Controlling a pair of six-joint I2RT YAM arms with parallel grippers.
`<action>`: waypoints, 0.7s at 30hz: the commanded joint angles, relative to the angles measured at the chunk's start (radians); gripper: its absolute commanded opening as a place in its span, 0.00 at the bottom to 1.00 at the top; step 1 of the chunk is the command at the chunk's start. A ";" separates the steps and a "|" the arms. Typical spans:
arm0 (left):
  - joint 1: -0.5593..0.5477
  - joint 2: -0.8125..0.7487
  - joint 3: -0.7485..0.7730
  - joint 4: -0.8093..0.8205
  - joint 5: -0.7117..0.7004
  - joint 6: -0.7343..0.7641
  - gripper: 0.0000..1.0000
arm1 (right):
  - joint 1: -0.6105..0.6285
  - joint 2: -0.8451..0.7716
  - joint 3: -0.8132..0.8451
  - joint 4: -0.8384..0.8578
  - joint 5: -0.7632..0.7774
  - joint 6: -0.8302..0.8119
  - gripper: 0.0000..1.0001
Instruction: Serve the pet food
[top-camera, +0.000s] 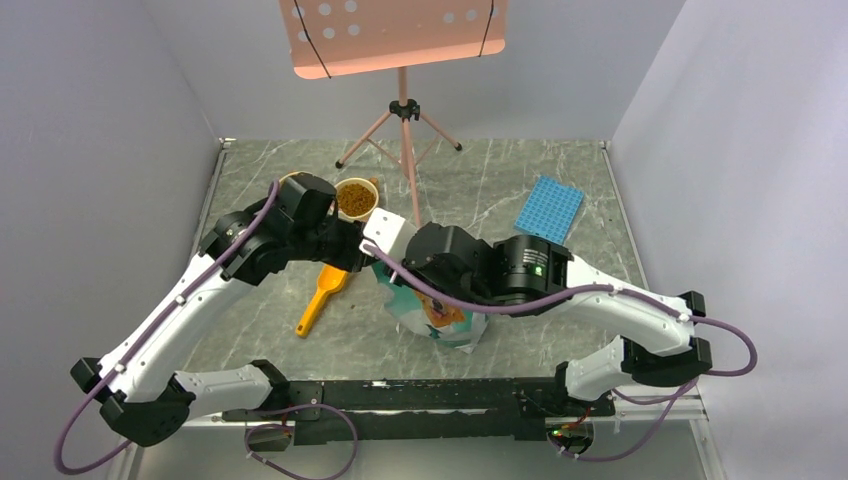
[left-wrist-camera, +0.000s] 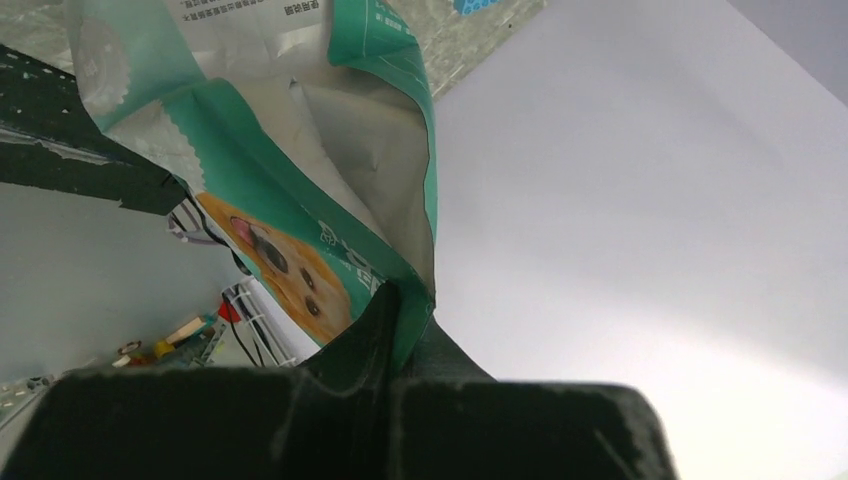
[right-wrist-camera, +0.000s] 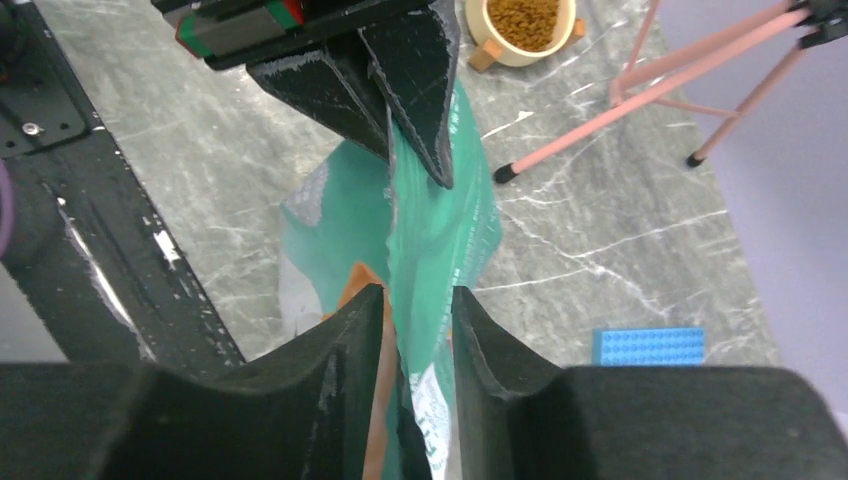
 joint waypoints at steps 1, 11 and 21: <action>0.012 0.004 0.090 0.004 -0.002 -0.053 0.00 | 0.026 -0.036 -0.013 0.034 0.125 -0.053 0.38; 0.068 0.053 0.199 -0.117 -0.030 0.028 0.00 | 0.024 0.049 -0.032 0.098 0.313 -0.075 0.18; 0.240 0.080 0.245 -0.226 0.014 0.207 0.00 | 0.022 -0.215 -0.188 -0.047 0.237 0.044 0.00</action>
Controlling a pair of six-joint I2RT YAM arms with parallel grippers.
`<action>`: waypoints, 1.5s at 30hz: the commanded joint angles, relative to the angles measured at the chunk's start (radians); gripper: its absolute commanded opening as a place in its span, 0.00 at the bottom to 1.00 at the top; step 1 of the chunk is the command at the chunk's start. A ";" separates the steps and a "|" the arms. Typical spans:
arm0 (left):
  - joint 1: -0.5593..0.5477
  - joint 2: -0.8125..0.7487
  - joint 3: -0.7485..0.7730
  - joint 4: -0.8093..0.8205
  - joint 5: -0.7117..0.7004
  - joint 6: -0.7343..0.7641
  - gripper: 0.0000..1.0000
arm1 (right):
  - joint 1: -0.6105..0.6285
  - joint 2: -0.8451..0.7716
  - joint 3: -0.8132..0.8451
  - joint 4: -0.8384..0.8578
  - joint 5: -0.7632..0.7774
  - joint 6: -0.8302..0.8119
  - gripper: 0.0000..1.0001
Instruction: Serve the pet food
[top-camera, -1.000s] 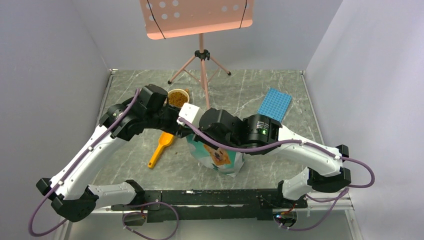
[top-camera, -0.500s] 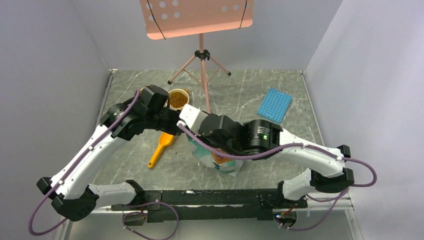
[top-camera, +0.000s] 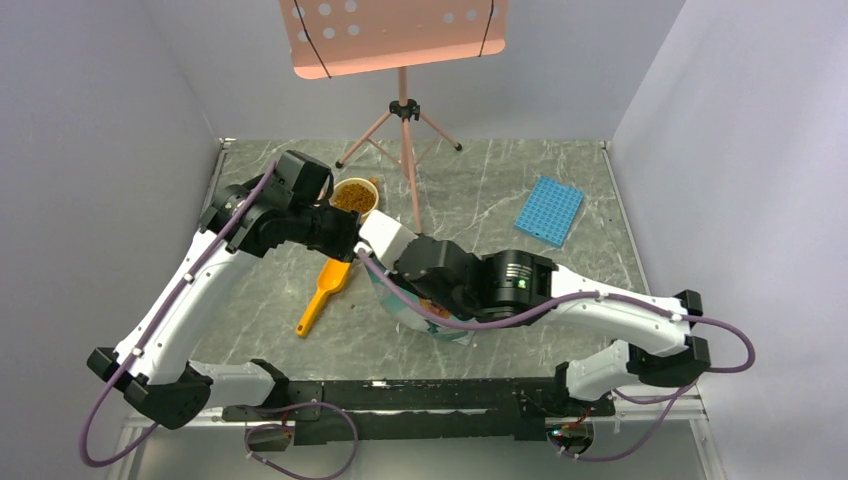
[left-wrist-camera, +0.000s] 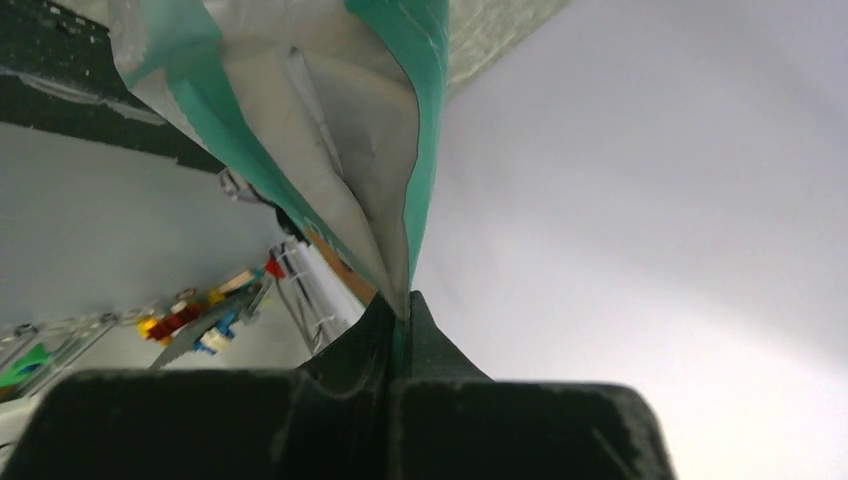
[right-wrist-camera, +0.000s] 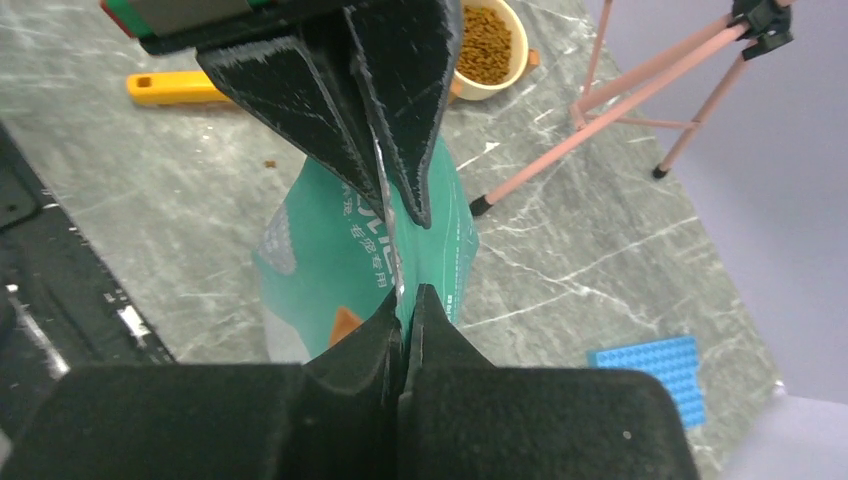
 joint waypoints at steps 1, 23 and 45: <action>0.105 -0.031 0.077 -0.035 -0.139 0.057 0.00 | -0.010 -0.200 -0.039 -0.241 0.080 0.080 0.00; 0.123 -0.064 0.057 -0.064 -0.125 0.019 0.00 | -0.080 -0.241 -0.061 -0.193 0.118 0.056 0.00; 0.092 -0.171 -0.093 0.061 -0.175 -0.044 0.62 | -0.093 -0.127 0.014 0.004 -0.150 -0.014 0.35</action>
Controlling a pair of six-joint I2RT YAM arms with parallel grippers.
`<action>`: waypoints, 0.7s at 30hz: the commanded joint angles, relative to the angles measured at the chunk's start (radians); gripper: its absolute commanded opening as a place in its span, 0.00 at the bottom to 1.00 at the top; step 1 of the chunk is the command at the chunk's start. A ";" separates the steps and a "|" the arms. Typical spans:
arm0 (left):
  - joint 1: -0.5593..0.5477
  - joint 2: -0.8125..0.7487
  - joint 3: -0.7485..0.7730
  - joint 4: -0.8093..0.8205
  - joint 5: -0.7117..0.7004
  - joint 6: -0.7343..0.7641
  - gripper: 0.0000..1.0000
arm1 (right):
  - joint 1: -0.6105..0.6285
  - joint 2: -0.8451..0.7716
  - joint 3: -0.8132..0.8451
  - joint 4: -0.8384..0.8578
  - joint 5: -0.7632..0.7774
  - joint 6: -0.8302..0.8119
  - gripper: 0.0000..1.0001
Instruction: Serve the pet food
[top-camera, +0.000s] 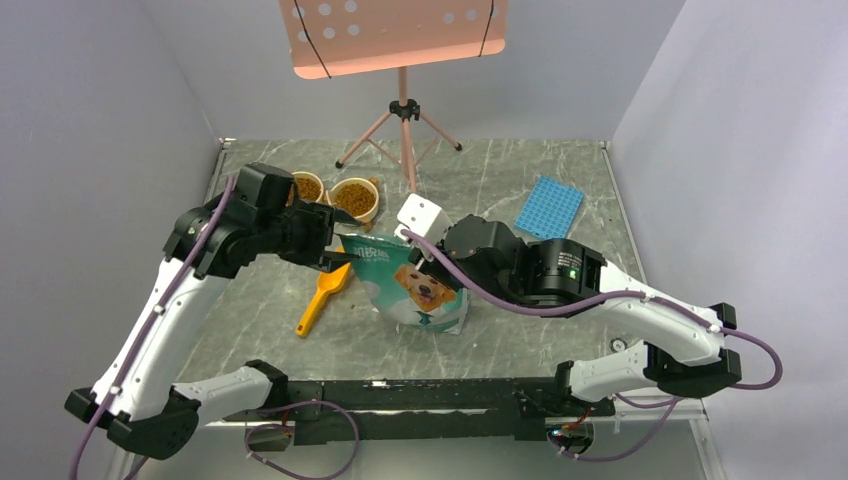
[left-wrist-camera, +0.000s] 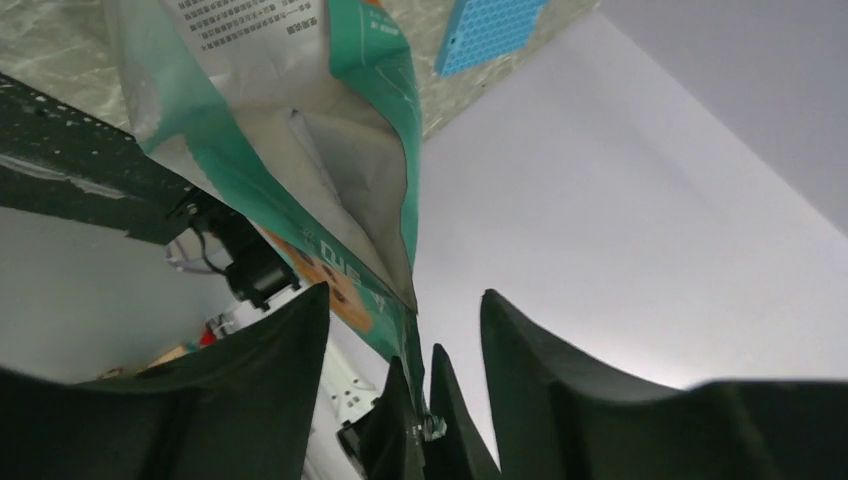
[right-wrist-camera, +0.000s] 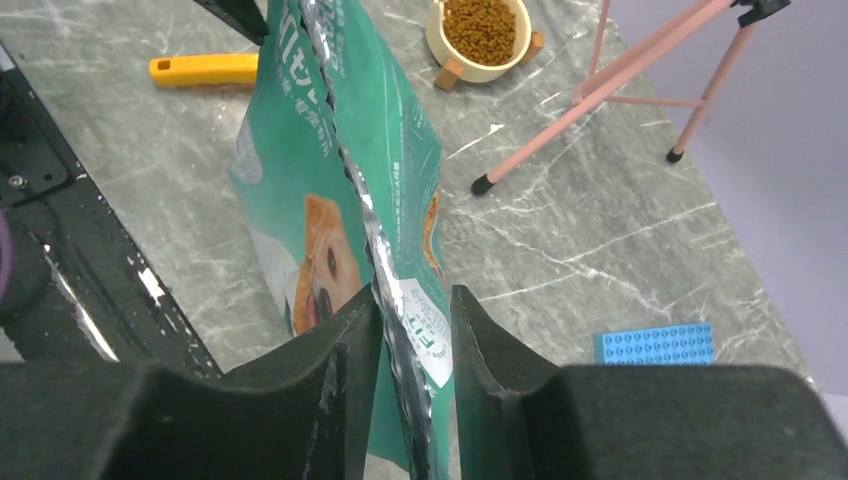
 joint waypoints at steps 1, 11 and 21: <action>0.009 -0.043 0.006 0.027 -0.115 -0.015 0.65 | -0.008 0.030 0.038 0.086 0.009 -0.046 0.37; 0.036 -0.085 -0.073 0.078 -0.077 -0.027 0.33 | -0.007 0.216 0.197 0.103 -0.054 -0.113 0.48; 0.051 -0.088 -0.041 0.113 -0.042 -0.008 0.03 | 0.052 0.402 0.278 0.216 0.209 -0.262 0.36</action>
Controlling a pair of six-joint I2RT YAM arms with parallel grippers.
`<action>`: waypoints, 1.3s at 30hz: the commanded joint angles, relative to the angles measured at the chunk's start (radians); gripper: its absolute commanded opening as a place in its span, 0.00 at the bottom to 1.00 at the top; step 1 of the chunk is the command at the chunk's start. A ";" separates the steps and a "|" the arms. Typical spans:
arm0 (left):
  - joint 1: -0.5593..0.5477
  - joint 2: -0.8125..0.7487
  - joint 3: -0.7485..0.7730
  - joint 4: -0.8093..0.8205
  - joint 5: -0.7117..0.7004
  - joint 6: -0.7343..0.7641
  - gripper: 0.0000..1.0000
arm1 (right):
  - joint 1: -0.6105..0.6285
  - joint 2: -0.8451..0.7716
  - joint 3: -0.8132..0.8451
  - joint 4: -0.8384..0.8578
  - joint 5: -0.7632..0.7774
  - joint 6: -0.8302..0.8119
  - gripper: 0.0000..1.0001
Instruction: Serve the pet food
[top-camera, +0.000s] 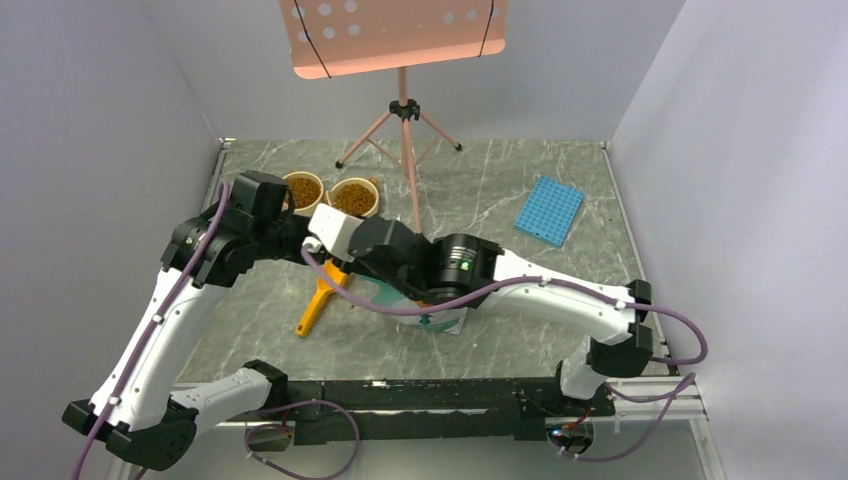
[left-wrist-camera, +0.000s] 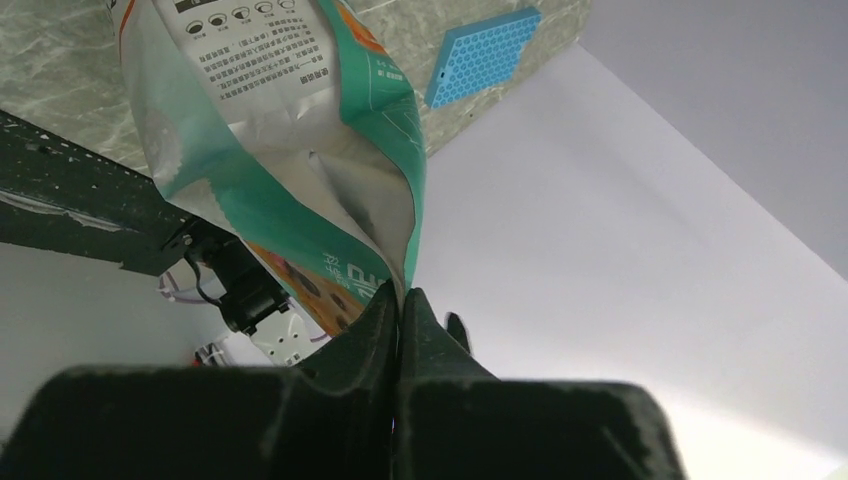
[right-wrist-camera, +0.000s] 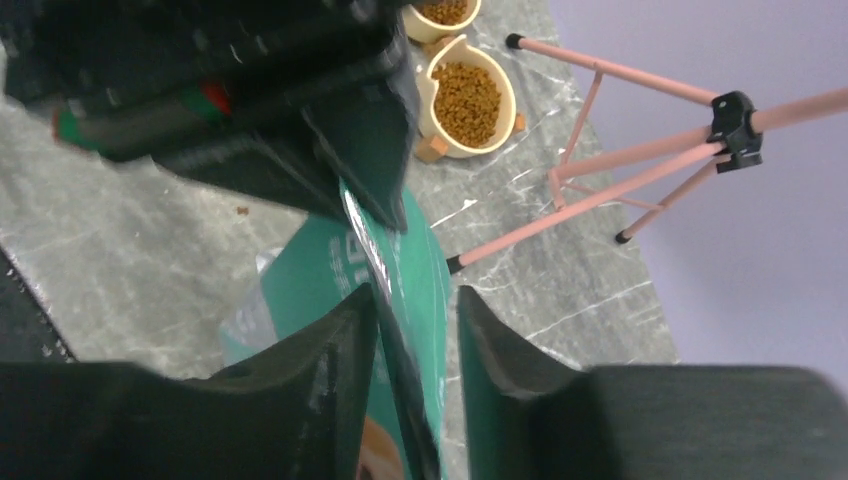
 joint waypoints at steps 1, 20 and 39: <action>0.013 -0.023 0.033 0.076 0.033 -0.012 0.00 | 0.021 0.088 0.088 0.092 0.195 -0.105 0.21; 0.052 0.008 0.080 -0.028 0.088 -0.022 0.00 | -0.048 0.017 0.076 -0.038 0.155 -0.040 0.00; -0.040 0.021 0.033 0.117 0.074 -0.074 0.30 | -0.074 0.015 0.151 -0.070 0.029 0.032 0.41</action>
